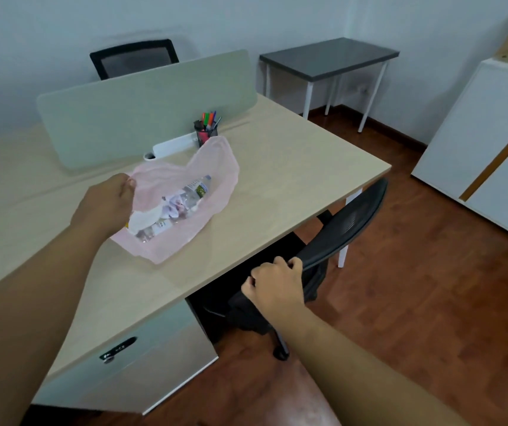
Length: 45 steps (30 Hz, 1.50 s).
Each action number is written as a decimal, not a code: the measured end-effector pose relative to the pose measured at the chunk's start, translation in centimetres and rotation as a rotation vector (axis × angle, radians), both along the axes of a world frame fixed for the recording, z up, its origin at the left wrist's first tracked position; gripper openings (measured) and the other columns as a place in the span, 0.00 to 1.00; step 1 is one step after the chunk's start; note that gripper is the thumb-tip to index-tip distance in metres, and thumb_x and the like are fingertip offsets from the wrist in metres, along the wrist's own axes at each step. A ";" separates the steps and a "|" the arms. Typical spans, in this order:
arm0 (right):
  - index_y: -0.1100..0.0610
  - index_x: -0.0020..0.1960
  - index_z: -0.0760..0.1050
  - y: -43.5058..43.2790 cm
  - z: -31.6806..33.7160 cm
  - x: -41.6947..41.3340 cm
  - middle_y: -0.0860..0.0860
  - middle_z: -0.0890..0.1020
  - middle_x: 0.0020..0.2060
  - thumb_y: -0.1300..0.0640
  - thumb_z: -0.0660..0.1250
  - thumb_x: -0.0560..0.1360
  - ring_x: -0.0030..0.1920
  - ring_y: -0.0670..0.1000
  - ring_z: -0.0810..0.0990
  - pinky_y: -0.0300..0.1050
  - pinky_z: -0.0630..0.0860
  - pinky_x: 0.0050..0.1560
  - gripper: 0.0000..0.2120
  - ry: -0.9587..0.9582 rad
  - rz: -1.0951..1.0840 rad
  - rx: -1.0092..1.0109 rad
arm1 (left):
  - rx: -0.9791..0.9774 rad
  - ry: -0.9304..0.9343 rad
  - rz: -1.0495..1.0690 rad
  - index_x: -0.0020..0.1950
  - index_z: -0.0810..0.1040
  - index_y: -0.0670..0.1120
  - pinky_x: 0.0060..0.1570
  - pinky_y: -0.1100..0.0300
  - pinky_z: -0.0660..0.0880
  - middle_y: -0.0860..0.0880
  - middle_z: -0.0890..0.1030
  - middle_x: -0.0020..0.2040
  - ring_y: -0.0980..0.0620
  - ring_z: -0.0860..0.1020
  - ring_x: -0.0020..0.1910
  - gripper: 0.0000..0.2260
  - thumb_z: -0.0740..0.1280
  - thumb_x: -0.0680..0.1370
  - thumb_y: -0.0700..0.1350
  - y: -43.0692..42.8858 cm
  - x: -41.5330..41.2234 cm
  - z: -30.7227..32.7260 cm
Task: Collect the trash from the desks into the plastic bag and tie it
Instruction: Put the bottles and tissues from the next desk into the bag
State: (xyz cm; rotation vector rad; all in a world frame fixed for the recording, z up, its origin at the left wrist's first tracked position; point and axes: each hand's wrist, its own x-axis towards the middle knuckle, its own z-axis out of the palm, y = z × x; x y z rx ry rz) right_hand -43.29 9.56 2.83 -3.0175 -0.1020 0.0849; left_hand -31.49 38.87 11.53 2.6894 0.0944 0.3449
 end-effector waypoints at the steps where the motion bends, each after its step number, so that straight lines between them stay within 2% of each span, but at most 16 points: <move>1: 0.52 0.38 0.76 1.2 0.0 0.6 0.49 0.74 0.35 0.48 0.55 0.76 0.52 0.53 0.73 0.57 0.57 0.66 0.16 0.011 -0.024 0.004 | -0.014 -0.016 0.003 0.42 0.69 0.48 0.39 0.52 0.66 0.45 0.74 0.37 0.41 0.72 0.40 0.14 0.53 0.83 0.52 0.4 0.3 0.0; 6: 0.51 0.44 0.77 5.4 0.2 3.3 0.47 0.73 0.36 0.48 0.53 0.78 0.53 0.53 0.73 0.58 0.57 0.66 0.15 0.029 -0.061 -0.027 | -0.035 -0.083 0.035 0.42 0.67 0.48 0.39 0.50 0.68 0.44 0.74 0.36 0.40 0.72 0.39 0.14 0.53 0.83 0.54 2.8 1.5 -0.1; 10: 0.50 0.43 0.75 6.3 0.1 4.1 0.46 0.74 0.35 0.47 0.53 0.78 0.49 0.53 0.74 0.54 0.61 0.58 0.14 0.014 -0.100 -0.062 | -0.071 -0.111 0.037 0.41 0.66 0.48 0.40 0.48 0.70 0.43 0.74 0.37 0.39 0.73 0.39 0.13 0.54 0.83 0.53 5.4 2.5 -0.6; 13: 0.51 0.43 0.75 6.1 0.8 5.2 0.48 0.78 0.41 0.43 0.52 0.75 0.50 0.53 0.75 0.54 0.63 0.54 0.17 0.118 -0.094 -0.077 | -0.110 -0.115 0.038 0.41 0.65 0.51 0.40 0.49 0.70 0.43 0.75 0.38 0.38 0.74 0.40 0.13 0.54 0.83 0.53 7.4 3.0 -0.8; 16: 0.52 0.42 0.72 7.3 3.0 8.3 0.51 0.77 0.44 0.40 0.54 0.74 0.47 0.56 0.76 0.52 0.71 0.50 0.17 0.174 -0.259 0.349 | -0.128 -0.131 0.043 0.41 0.66 0.51 0.40 0.49 0.72 0.43 0.76 0.39 0.38 0.75 0.40 0.13 0.54 0.82 0.55 9.4 3.4 -0.4; 18: 0.52 0.53 0.73 8.7 4.6 10.9 0.51 0.76 0.49 0.42 0.60 0.74 0.51 0.56 0.75 0.52 0.73 0.50 0.16 -0.110 -0.318 0.509 | -0.108 -0.153 0.041 0.42 0.67 0.51 0.38 0.49 0.72 0.43 0.77 0.38 0.39 0.76 0.39 0.12 0.54 0.82 0.55 10.9 3.4 -0.2; 20: 0.52 0.67 0.67 10.4 6.0 13.6 0.54 0.73 0.59 0.44 0.66 0.73 0.59 0.58 0.72 0.53 0.72 0.52 0.26 -0.356 -0.314 0.485 | -0.076 -0.159 0.034 0.44 0.68 0.51 0.37 0.50 0.72 0.43 0.78 0.38 0.40 0.76 0.39 0.12 0.54 0.83 0.56 12.9 3.3 -0.2; 23: 0.50 0.76 0.55 13.0 7.6 17.5 0.56 0.64 0.70 0.43 0.71 0.71 0.66 0.61 0.65 0.56 0.69 0.58 0.40 -0.364 -0.306 0.471 | -0.057 -0.164 0.046 0.46 0.68 0.51 0.36 0.51 0.72 0.43 0.78 0.38 0.40 0.75 0.37 0.12 0.52 0.83 0.56 16.4 2.6 -0.2; 25: 0.48 0.77 0.52 14.5 7.9 19.7 0.57 0.60 0.72 0.41 0.71 0.70 0.68 0.62 0.62 0.57 0.68 0.60 0.43 -0.289 -0.294 0.428 | -0.034 -0.166 0.075 0.46 0.68 0.51 0.36 0.51 0.72 0.44 0.76 0.37 0.41 0.75 0.36 0.12 0.52 0.83 0.56 19.0 1.9 -0.3; 27: 0.48 0.75 0.56 16.0 7.6 21.5 0.57 0.66 0.69 0.43 0.69 0.73 0.65 0.63 0.66 0.57 0.70 0.59 0.36 -0.217 -0.274 0.463 | -0.001 -0.153 0.118 0.47 0.69 0.50 0.35 0.52 0.70 0.46 0.75 0.36 0.42 0.74 0.35 0.13 0.51 0.83 0.55 21.5 1.0 -0.4; 28: 0.49 0.72 0.63 16.9 7.3 22.2 0.57 0.71 0.65 0.48 0.67 0.75 0.61 0.61 0.71 0.55 0.72 0.57 0.28 -0.185 -0.243 0.545 | 0.015 -0.139 0.150 0.48 0.69 0.49 0.35 0.53 0.69 0.46 0.74 0.36 0.42 0.73 0.36 0.13 0.51 0.83 0.55 22.8 0.7 -0.6; 30: 0.51 0.57 0.75 19.7 6.6 23.3 0.56 0.80 0.50 0.58 0.60 0.76 0.48 0.57 0.77 0.46 0.74 0.44 0.11 -0.126 -0.155 0.770 | 0.025 -0.117 0.224 0.48 0.69 0.48 0.36 0.53 0.67 0.46 0.74 0.38 0.43 0.72 0.36 0.13 0.51 0.83 0.54 25.4 -0.1 -0.9; 33: 0.53 0.46 0.74 25.6 5.2 23.6 0.49 0.76 0.37 0.62 0.54 0.77 0.40 0.54 0.75 0.43 0.68 0.36 0.11 -0.045 0.000 0.800 | 0.025 -0.082 0.324 0.48 0.69 0.49 0.38 0.52 0.68 0.44 0.75 0.39 0.43 0.72 0.37 0.11 0.52 0.83 0.53 29.0 -1.8 -1.4; 37: 0.57 0.47 0.72 34.4 4.1 22.8 0.51 0.78 0.38 0.60 0.54 0.78 0.40 0.57 0.76 0.49 0.73 0.40 0.08 0.098 0.171 0.837 | 0.050 0.007 0.481 0.48 0.67 0.50 0.42 0.48 0.74 0.42 0.79 0.41 0.38 0.77 0.41 0.11 0.51 0.83 0.54 33.8 -5.0 -1.7; 40: 0.57 0.49 0.71 40.5 4.0 22.0 0.54 0.78 0.43 0.59 0.54 0.78 0.45 0.59 0.76 0.52 0.74 0.46 0.07 0.140 0.260 0.853 | -0.043 0.080 0.611 0.51 0.70 0.53 0.44 0.50 0.74 0.46 0.79 0.42 0.41 0.78 0.44 0.12 0.53 0.82 0.59 36.9 -8.0 -1.5; 45: 0.53 0.51 0.70 48.4 3.9 20.4 0.53 0.76 0.45 0.57 0.55 0.77 0.46 0.58 0.74 0.47 0.68 0.45 0.07 0.184 0.360 0.892 | -0.003 0.071 0.841 0.65 0.73 0.54 0.54 0.51 0.73 0.49 0.81 0.57 0.46 0.78 0.56 0.21 0.62 0.76 0.64 39.9 -14.7 -2.5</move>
